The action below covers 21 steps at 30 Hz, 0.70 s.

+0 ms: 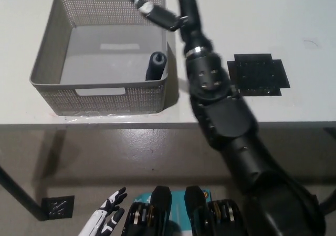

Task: Use the right hand to pick up a electric screw driver and put it into a container on the left side

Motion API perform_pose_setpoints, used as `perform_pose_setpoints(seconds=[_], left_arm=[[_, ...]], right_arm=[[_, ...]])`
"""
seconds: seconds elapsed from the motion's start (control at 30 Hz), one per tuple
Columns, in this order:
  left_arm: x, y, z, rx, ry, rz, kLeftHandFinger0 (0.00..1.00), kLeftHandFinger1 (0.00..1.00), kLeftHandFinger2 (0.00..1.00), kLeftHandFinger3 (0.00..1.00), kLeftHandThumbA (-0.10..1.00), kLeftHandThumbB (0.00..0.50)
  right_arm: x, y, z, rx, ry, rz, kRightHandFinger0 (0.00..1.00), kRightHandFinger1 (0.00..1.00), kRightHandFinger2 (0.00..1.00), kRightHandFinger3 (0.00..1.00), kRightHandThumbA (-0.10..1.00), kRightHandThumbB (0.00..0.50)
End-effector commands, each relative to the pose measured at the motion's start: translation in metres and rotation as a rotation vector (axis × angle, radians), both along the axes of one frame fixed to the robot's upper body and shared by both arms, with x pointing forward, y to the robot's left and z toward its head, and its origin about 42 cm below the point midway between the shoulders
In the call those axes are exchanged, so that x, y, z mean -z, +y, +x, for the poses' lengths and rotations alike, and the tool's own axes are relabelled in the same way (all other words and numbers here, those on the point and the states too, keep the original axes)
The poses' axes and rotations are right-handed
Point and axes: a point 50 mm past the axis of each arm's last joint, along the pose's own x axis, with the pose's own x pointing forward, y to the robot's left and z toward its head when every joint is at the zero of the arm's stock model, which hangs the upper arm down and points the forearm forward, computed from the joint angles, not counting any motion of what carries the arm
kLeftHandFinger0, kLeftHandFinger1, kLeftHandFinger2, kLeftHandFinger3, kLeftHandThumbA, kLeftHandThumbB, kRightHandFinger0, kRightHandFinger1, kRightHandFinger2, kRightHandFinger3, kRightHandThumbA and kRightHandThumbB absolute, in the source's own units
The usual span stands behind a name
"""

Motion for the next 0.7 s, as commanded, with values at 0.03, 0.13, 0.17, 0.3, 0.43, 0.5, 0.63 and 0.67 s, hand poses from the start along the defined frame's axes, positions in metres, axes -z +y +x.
perform_pose_setpoints(seconds=[0.03, 0.13, 0.17, 0.3, 0.43, 0.5, 0.63, 0.67], left_arm=[[-0.005, 0.003, 0.001, 0.042, -0.062, 0.026, 1.00, 1.00, 1.00, 1.00, 1.00, 0.229], [-0.004, 0.003, 0.001, 0.045, -0.060, 0.030, 1.00, 1.00, 1.00, 1.00, 1.00, 0.230], [-0.004, 0.003, 0.001, 0.044, -0.054, 0.029, 1.00, 1.00, 1.00, 1.00, 1.00, 0.239], [-0.001, 0.003, -0.002, 0.042, -0.053, 0.028, 1.00, 1.00, 1.00, 1.00, 1.00, 0.231], [0.000, 0.007, -0.006, 0.032, -0.039, 0.028, 1.00, 1.00, 1.00, 1.00, 1.00, 0.220], [0.002, 0.010, -0.011, 0.024, -0.031, 0.022, 1.00, 1.00, 1.00, 1.00, 1.00, 0.218], [0.004, 0.011, -0.014, 0.005, -0.019, 0.000, 1.00, 1.00, 1.00, 1.00, 1.00, 0.233], [0.004, 0.010, -0.014, -0.001, -0.022, -0.012, 1.00, 1.00, 1.00, 1.00, 1.00, 0.226]], right_arm=[[-0.104, -0.053, -0.021, 0.033, -0.259, 0.009, 1.00, 1.00, 1.00, 1.00, 0.92, 0.287], [-0.133, -0.082, -0.037, 0.050, -0.333, 0.038, 1.00, 1.00, 1.00, 1.00, 0.95, 0.308], [-0.140, -0.089, -0.043, 0.053, -0.349, 0.049, 1.00, 1.00, 1.00, 1.00, 0.94, 0.315], [-0.152, -0.123, -0.077, 0.079, -0.431, 0.058, 1.00, 1.00, 1.00, 1.00, 0.94, 0.322], [-0.122, -0.150, -0.120, 0.070, -0.468, 0.092, 1.00, 1.00, 1.00, 1.00, 0.89, 0.244], [-0.088, -0.164, -0.148, 0.067, -0.464, 0.099, 1.00, 1.00, 1.00, 1.00, 0.89, 0.222], [-0.025, -0.178, -0.188, 0.070, -0.414, 0.121, 1.00, 1.00, 1.00, 1.00, 0.88, 0.247], [-0.008, -0.181, -0.198, 0.075, -0.388, 0.121, 1.00, 1.00, 1.00, 1.00, 0.88, 0.257]])
